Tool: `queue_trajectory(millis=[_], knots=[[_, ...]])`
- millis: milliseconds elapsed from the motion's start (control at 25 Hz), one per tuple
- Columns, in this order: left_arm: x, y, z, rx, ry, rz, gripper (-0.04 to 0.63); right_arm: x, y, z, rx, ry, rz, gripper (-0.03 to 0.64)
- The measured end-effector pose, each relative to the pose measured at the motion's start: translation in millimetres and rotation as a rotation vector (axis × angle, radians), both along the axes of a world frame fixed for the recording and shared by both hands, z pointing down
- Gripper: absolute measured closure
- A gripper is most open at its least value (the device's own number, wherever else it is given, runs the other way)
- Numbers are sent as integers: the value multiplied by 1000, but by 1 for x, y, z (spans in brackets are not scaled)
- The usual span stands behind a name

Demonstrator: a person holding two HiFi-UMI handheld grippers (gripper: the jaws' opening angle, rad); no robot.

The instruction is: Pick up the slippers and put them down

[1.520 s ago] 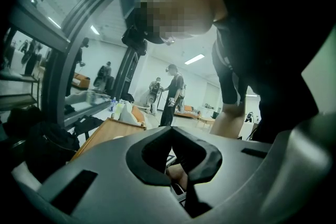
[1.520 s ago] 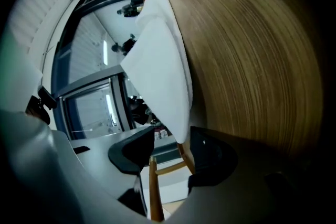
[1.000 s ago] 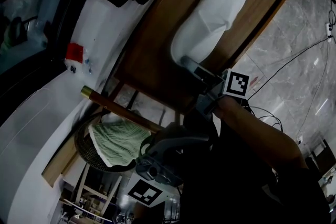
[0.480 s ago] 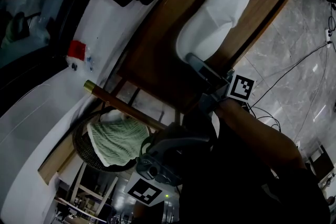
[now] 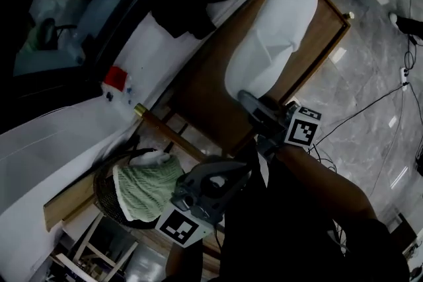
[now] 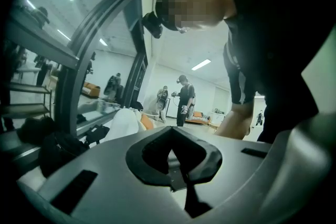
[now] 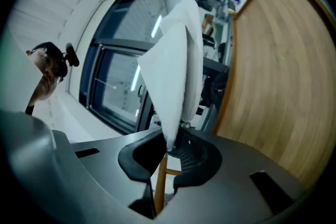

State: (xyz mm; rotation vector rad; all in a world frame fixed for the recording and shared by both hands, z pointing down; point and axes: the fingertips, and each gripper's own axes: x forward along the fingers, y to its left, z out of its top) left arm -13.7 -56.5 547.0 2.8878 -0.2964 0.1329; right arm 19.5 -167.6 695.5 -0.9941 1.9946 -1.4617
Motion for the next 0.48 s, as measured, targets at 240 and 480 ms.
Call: queue_trajectory(millis=[240, 480], knots=[[-27, -5, -51, 39, -69, -67, 584, -13, 13, -99, 210, 180, -150, 557], [-50, -17, -98, 103, -25, -202, 584, -18, 11, -196, 488, 313, -290, 557]])
